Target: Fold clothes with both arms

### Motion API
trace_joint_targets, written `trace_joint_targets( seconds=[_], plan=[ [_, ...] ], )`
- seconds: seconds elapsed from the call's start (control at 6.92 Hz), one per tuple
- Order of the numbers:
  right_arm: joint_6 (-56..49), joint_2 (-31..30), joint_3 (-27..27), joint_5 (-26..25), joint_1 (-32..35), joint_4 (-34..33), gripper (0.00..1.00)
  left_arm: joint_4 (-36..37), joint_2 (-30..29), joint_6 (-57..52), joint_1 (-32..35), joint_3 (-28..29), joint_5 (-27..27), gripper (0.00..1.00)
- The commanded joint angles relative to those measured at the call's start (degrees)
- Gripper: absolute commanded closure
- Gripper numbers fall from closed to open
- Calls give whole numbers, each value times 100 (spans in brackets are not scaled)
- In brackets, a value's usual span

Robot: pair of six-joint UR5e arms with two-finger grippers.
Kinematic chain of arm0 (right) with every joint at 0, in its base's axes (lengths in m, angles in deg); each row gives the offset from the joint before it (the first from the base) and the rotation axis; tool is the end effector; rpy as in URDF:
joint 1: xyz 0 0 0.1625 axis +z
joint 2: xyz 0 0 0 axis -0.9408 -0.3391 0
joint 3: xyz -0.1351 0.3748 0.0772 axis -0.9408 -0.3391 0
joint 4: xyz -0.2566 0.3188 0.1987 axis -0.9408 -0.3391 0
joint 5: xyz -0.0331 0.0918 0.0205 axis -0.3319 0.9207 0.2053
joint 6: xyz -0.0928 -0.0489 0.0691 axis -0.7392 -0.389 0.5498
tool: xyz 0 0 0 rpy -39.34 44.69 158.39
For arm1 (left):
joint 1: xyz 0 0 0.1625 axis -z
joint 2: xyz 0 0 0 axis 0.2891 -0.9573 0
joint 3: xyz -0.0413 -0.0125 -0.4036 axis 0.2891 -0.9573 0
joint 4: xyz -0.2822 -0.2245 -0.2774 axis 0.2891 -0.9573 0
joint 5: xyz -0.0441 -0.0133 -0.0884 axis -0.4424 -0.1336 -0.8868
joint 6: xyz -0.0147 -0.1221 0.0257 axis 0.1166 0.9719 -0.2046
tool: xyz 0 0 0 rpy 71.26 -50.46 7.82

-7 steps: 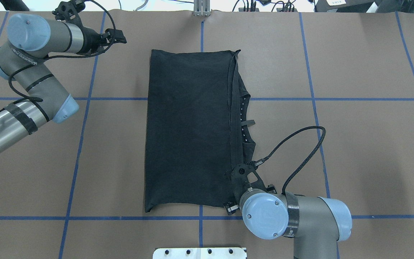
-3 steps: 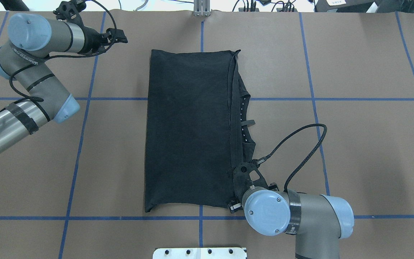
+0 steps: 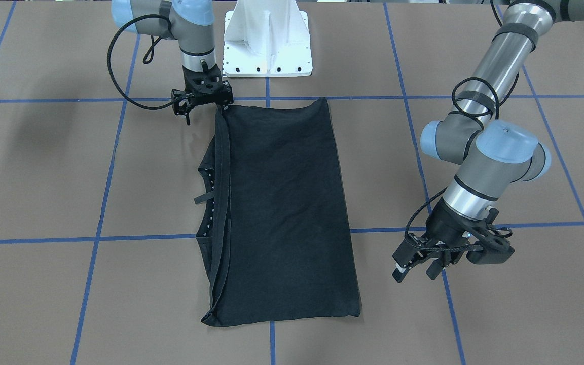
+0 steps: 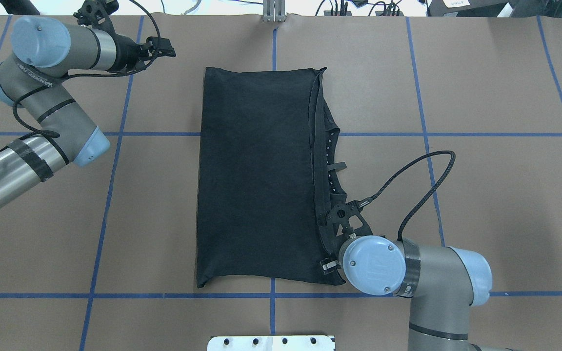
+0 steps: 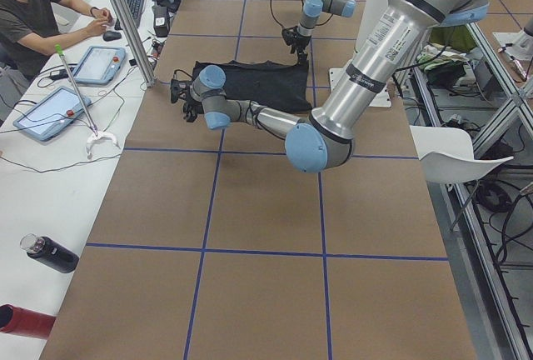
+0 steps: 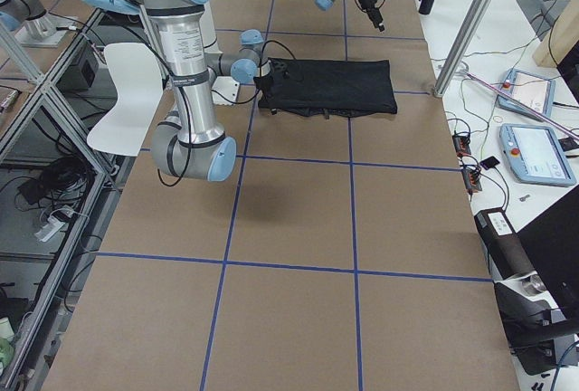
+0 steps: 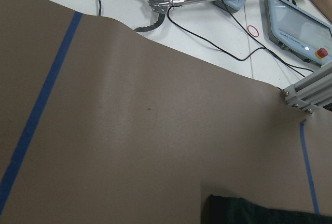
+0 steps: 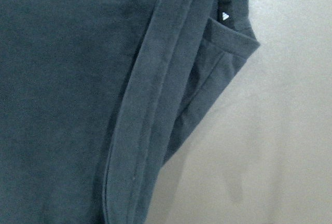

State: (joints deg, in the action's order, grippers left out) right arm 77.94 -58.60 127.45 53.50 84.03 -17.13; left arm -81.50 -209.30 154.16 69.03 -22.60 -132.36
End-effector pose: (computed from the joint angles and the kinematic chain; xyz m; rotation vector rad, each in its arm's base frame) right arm -0.5723 -0.2836 0.2861 0.2994 -0.6318 -0.2643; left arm 0.4163 -0.6982 0.3461 0.4592 1.1759 -0.4207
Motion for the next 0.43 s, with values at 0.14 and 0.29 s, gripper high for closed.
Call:
trace_joint_targets(
  seconds=[0.14, 0.29],
  plan=[
    [-230, -435, 285, 276, 328, 3, 3, 2, -1, 30, -36, -62, 0, 0],
    [-222, -365, 328, 485, 477, -6, 2, 2, 25, 30, -37, -106, 0, 0]
  ],
)
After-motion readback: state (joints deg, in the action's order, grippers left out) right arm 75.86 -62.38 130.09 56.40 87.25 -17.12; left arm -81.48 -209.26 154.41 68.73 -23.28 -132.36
